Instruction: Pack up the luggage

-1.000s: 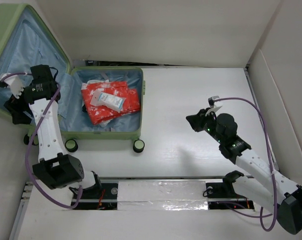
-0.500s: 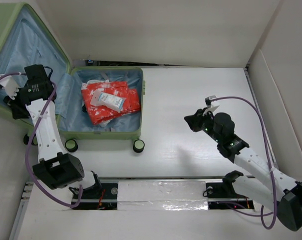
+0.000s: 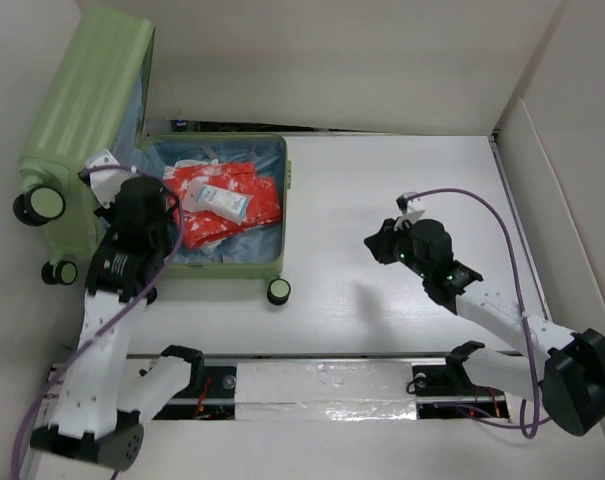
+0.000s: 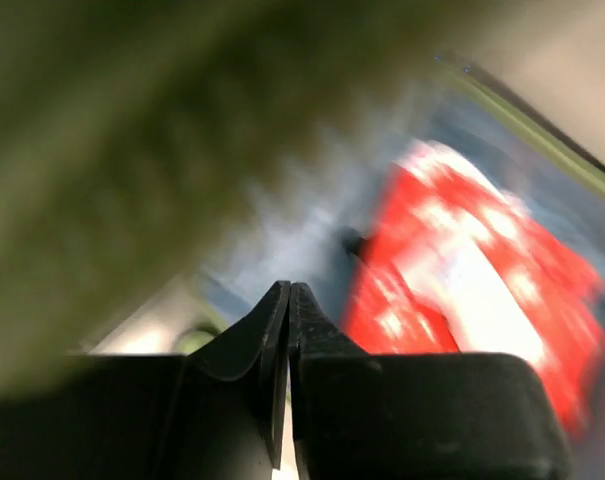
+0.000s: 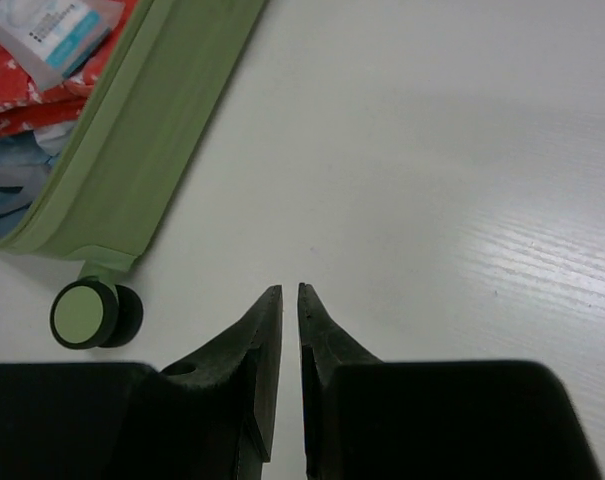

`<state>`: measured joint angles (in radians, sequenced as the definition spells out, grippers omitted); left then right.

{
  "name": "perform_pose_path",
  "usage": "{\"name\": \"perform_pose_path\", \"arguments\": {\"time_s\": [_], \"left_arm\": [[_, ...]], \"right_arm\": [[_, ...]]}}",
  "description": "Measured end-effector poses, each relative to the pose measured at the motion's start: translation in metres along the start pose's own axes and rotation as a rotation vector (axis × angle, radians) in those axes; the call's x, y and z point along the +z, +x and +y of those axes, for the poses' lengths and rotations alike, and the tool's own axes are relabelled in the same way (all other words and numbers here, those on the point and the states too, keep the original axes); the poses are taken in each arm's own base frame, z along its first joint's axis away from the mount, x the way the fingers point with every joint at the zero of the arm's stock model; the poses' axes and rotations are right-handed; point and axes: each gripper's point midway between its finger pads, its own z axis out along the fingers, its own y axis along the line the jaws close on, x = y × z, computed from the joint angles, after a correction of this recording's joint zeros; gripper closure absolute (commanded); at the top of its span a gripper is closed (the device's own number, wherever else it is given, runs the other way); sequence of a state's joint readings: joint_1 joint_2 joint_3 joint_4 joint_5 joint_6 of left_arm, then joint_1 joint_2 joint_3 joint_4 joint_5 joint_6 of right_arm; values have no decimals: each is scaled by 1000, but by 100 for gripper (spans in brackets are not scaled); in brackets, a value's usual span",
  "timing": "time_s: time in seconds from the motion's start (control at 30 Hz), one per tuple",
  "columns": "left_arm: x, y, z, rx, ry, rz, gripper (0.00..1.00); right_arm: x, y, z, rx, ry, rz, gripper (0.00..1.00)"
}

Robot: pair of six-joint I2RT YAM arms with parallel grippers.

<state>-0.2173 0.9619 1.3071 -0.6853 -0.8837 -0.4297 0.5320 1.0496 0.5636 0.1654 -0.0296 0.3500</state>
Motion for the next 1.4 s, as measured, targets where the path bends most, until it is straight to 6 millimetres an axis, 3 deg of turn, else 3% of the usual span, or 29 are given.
{"name": "perform_pose_path", "arguments": {"time_s": [0.03, 0.07, 0.13, 0.17, 0.2, 0.23, 0.3, 0.33, 0.43, 0.6, 0.7, 0.77, 0.87, 0.97, 1.0, 1.1, 1.13, 1.2, 1.3, 1.4], "left_arm": [[-8, 6, -3, -2, 86, 9, 100], [-17, 15, -10, -3, 202, 24, 93], [-40, 32, -29, 22, 438, 56, 69], [-57, 34, -38, 32, 564, 70, 69], [-73, 33, -50, 35, 682, 77, 77], [-87, 31, -61, 40, 781, 81, 74], [-112, 33, -86, 63, 980, 104, 52], [-124, 37, -96, 73, 1068, 123, 26], [-165, 52, -115, 91, 1332, 203, 1], [-220, 79, -130, 117, 1704, 445, 1], [-245, 78, -131, 82, 1874, 542, 1], [-263, 59, -129, 13, 1969, 561, 1], [-289, 18, -123, -43, 2118, 452, 1], [-305, -18, -120, -66, 2169, 332, 1], [-307, -41, -124, -89, 2141, 264, 10], [-293, -91, -145, -172, 1992, 116, 38], [-283, -107, -153, -210, 1915, 73, 55], [-251, -132, -169, -279, 1724, 30, 69], [-169, -143, -193, -351, 1371, 12, 81], [-62, -124, -196, -355, 993, 40, 86]], "right_arm": [[2, 3, -1, 0, 5, 10, 82], [4, 6, -3, 0, 10, 20, 82], [8, 11, -3, -1, 16, 39, 82], [10, 13, -4, -2, 19, 47, 82], [12, 15, -4, -2, 20, 54, 82], [14, 16, -5, -4, 27, 59, 82], [16, 18, -5, -9, 37, 65, 81], [17, 19, -5, -12, 43, 66, 81], [19, 18, -7, -18, 59, 63, 78], [19, 16, -9, -24, 80, 53, 73], [19, 15, -11, -30, 98, 46, 73], [19, 14, -13, -31, 110, 40, 72], [18, 11, -16, -34, 129, 26, 73], [15, 3, -15, -35, 134, -2, 83], [14, 0, -15, -35, 135, -12, 92], [13, -4, -14, -37, 133, -24, 100], [13, -4, -14, -37, 133, -24, 100], [13, -4, -14, -40, 132, -24, 100], [10, -6, -11, -44, 122, -35, 100], [5, -11, -4, -50, 96, -55, 100]]}}
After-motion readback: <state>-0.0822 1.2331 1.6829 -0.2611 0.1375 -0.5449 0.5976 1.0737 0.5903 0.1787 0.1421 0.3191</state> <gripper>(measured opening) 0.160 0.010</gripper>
